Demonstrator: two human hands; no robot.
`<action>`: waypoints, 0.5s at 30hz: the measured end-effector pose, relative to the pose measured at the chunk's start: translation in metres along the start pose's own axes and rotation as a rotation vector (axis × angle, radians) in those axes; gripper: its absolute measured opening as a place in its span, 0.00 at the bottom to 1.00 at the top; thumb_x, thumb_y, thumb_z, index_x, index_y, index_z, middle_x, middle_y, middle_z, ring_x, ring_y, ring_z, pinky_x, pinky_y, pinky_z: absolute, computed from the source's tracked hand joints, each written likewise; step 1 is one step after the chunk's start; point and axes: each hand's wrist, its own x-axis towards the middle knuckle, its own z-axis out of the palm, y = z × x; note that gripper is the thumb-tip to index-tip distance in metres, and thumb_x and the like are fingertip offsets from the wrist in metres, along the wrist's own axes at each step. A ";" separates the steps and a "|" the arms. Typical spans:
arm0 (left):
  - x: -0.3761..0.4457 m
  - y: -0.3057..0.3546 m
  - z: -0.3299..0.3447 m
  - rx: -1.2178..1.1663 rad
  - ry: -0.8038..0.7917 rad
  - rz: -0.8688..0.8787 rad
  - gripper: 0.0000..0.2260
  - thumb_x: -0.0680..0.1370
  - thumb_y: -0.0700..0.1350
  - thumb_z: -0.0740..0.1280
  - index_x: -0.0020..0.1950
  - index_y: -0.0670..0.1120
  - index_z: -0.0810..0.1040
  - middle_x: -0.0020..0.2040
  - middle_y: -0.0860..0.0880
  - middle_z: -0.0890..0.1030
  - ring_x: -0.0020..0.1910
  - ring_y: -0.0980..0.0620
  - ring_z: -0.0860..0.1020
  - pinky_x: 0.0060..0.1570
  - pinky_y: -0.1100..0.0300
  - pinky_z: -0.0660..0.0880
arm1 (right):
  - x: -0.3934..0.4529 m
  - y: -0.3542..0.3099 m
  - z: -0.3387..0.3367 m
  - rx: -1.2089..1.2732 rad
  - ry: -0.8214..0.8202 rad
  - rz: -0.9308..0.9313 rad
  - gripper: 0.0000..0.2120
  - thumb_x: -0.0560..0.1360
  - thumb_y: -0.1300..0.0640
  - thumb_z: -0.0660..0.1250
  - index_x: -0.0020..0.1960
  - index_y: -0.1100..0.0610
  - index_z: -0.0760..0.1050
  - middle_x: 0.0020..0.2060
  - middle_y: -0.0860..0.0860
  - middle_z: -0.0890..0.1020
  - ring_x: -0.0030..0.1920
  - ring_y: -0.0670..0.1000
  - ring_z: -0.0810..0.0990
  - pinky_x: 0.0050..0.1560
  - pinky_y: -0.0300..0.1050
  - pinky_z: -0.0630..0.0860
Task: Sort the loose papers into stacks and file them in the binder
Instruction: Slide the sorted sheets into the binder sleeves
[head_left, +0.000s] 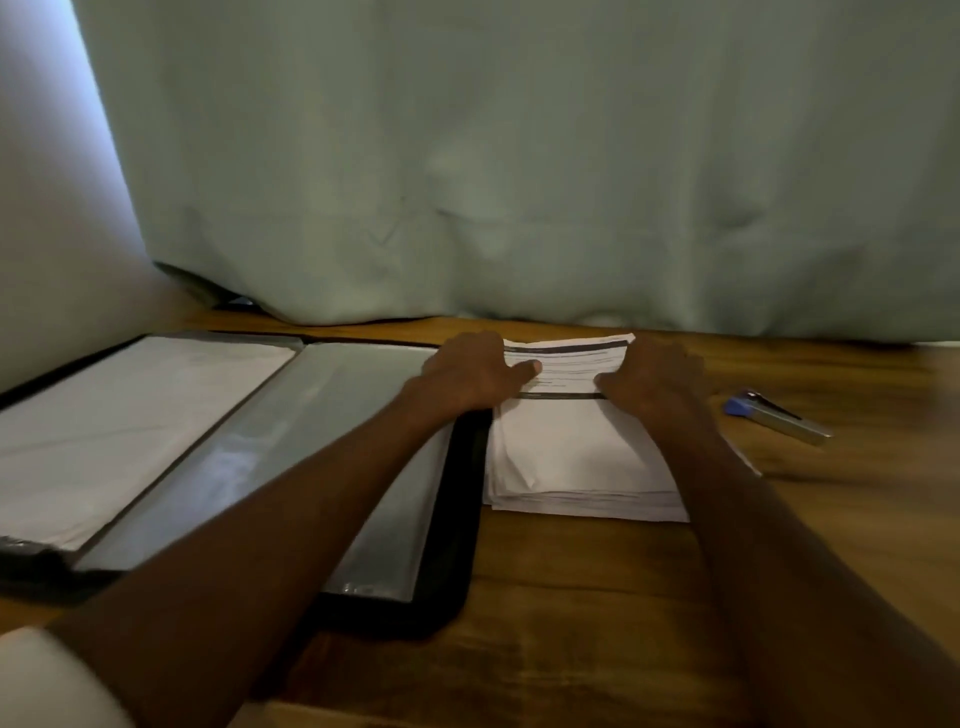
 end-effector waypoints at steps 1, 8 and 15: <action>0.004 0.007 0.009 0.026 0.004 -0.023 0.29 0.75 0.73 0.61 0.49 0.47 0.76 0.60 0.41 0.81 0.59 0.42 0.78 0.53 0.52 0.75 | 0.002 0.004 0.001 0.003 -0.018 0.017 0.26 0.72 0.40 0.71 0.65 0.52 0.77 0.64 0.60 0.78 0.64 0.64 0.76 0.66 0.59 0.72; 0.023 -0.003 0.031 -0.101 0.050 -0.122 0.35 0.71 0.72 0.67 0.65 0.46 0.78 0.65 0.41 0.78 0.66 0.40 0.75 0.62 0.48 0.75 | 0.018 0.015 -0.001 0.190 0.115 0.115 0.20 0.77 0.50 0.71 0.65 0.58 0.76 0.65 0.60 0.77 0.64 0.62 0.77 0.61 0.53 0.75; 0.031 -0.019 0.039 -0.444 0.053 -0.142 0.40 0.58 0.75 0.63 0.59 0.51 0.85 0.57 0.48 0.85 0.55 0.47 0.82 0.58 0.49 0.79 | 0.017 0.023 -0.005 0.352 0.150 0.203 0.12 0.79 0.56 0.69 0.59 0.62 0.78 0.60 0.61 0.82 0.58 0.61 0.81 0.48 0.48 0.74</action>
